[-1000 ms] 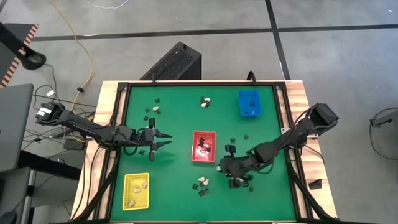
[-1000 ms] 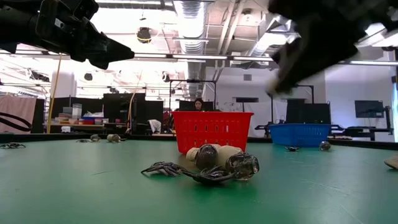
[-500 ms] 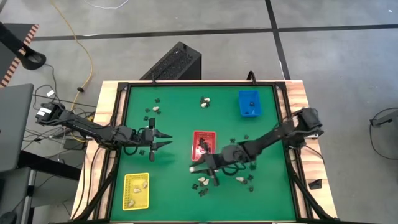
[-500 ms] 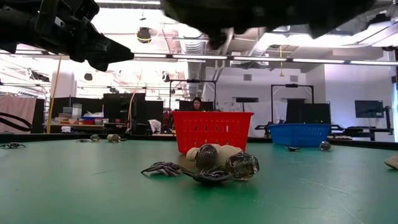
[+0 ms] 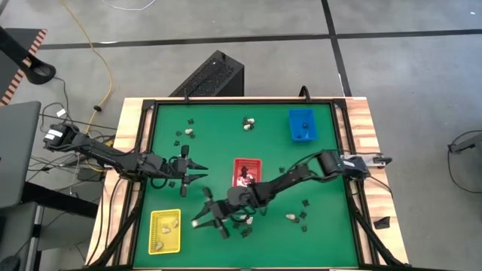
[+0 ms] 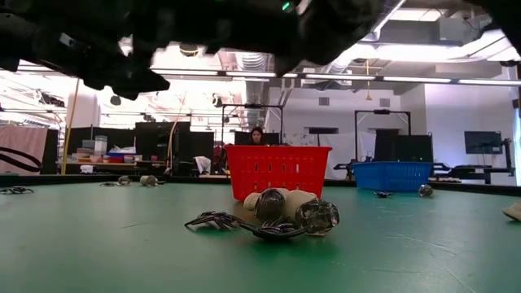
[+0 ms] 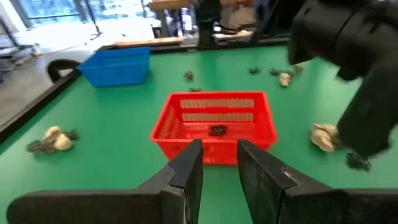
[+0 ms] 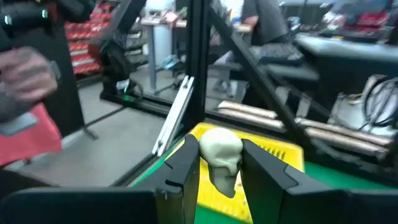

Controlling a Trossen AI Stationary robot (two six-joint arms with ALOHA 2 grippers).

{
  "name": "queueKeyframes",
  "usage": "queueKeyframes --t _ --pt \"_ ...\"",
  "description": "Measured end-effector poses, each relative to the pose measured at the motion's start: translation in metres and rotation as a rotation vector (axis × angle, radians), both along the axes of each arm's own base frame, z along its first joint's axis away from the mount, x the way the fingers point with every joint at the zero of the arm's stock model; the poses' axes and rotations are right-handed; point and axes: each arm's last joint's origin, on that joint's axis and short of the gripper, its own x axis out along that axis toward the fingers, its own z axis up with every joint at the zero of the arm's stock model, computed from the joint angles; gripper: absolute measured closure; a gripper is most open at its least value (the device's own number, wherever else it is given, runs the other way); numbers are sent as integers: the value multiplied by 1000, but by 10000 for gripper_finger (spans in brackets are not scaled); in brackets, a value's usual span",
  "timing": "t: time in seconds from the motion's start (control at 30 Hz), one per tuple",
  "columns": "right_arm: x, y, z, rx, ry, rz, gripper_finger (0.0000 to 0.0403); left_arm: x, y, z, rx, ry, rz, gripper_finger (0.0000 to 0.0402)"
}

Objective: Sort Halloween decoration
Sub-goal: Put the white skull toy into the yellow bin

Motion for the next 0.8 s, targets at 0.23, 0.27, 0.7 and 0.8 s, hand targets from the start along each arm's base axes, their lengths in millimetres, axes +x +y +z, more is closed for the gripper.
queueKeyframes --t 0.23,0.27,0.7,0.8 --pt "37 4 -22 14 -17 18 271 0 -2 -1 4 14 -33 313" --pt "42 6 -24 16 -25 18 271 0 -2 -1 8 16 -33 313" --pt "73 21 -21 -104 -73 26 271 -5 -6 5 25 -15 -239 313" --pt "74 19 -21 -131 -86 23 271 -8 -5 9 41 -43 -233 313"
